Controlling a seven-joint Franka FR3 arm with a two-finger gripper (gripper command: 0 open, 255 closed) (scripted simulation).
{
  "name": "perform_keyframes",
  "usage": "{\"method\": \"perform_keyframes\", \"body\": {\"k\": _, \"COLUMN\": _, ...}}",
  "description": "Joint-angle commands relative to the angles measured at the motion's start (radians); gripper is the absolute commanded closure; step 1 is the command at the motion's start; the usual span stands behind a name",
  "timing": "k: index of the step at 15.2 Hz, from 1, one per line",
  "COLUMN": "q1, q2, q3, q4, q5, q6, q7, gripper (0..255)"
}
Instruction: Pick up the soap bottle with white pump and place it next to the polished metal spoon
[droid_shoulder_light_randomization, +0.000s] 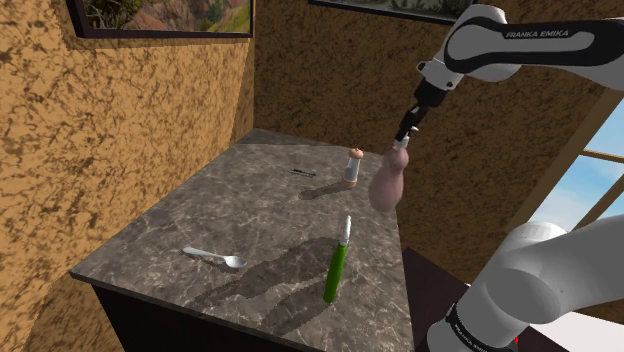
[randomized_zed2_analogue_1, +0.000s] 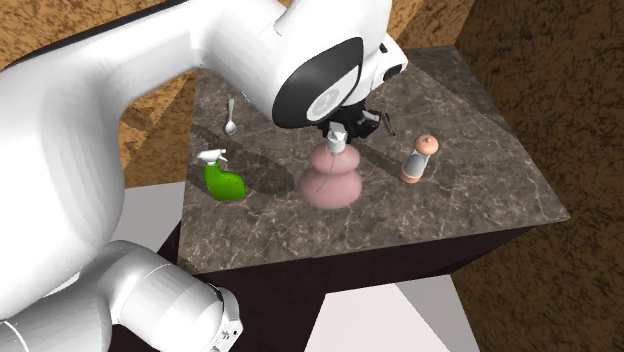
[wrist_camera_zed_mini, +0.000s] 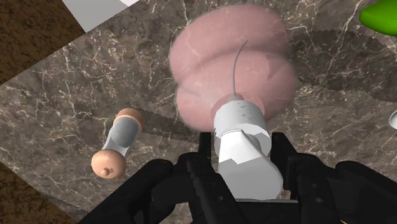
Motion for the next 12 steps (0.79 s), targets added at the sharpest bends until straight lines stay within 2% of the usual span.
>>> {"method": "perform_keyframes", "body": {"k": 1, "q1": 0.001, "q2": 0.0, "q3": 0.002, "q4": 0.028, "q5": 0.002, "q6": -0.027, "q7": 0.001, "gripper": 255}}
{"method": "perform_keyframes", "body": {"k": 12, "q1": 0.012, "q2": 0.026, "q3": 0.015, "q4": 0.194, "q5": 0.014, "q6": -0.168, "q7": 0.009, "gripper": 255}}
